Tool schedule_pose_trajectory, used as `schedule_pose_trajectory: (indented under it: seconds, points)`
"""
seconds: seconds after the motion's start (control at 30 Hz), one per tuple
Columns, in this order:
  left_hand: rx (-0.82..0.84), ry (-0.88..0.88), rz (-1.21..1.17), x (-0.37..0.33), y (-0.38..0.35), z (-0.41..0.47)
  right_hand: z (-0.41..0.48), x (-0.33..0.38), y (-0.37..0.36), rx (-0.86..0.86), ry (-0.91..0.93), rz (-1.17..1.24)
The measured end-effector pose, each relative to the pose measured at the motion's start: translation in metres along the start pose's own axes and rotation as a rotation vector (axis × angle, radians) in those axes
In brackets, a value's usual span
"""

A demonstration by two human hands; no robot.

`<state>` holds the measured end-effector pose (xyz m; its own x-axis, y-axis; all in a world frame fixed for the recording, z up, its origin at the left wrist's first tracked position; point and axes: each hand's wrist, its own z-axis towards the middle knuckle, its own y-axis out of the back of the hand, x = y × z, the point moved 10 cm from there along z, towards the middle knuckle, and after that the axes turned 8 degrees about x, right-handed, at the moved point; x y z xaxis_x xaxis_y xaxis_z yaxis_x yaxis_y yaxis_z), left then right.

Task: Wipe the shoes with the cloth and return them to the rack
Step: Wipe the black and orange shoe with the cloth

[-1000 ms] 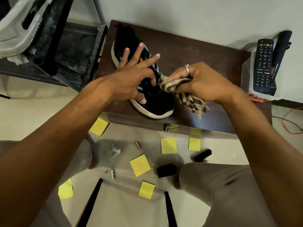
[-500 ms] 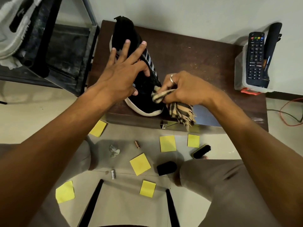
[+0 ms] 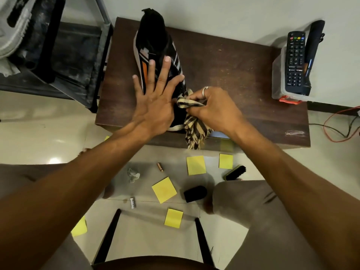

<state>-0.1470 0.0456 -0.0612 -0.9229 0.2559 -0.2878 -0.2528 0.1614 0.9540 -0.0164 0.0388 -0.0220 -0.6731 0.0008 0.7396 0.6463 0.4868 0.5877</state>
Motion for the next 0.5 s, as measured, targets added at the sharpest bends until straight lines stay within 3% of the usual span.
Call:
schedule_pose_trajectory:
  seconds: [0.17,0.4,0.5]
  points:
    - [-0.01,-0.013,0.045,-0.002,-0.004,0.001,-0.03,-0.005,-0.024,0.003,-0.053,0.022]
    - [0.044,-0.043,0.064,-0.005,-0.005,0.001,-0.018,0.001,-0.008,-0.262,0.008,-0.072]
    - [0.02,-0.03,0.075,-0.005,-0.004,-0.001,-0.026,0.004,-0.019,-0.177,0.022,-0.11]
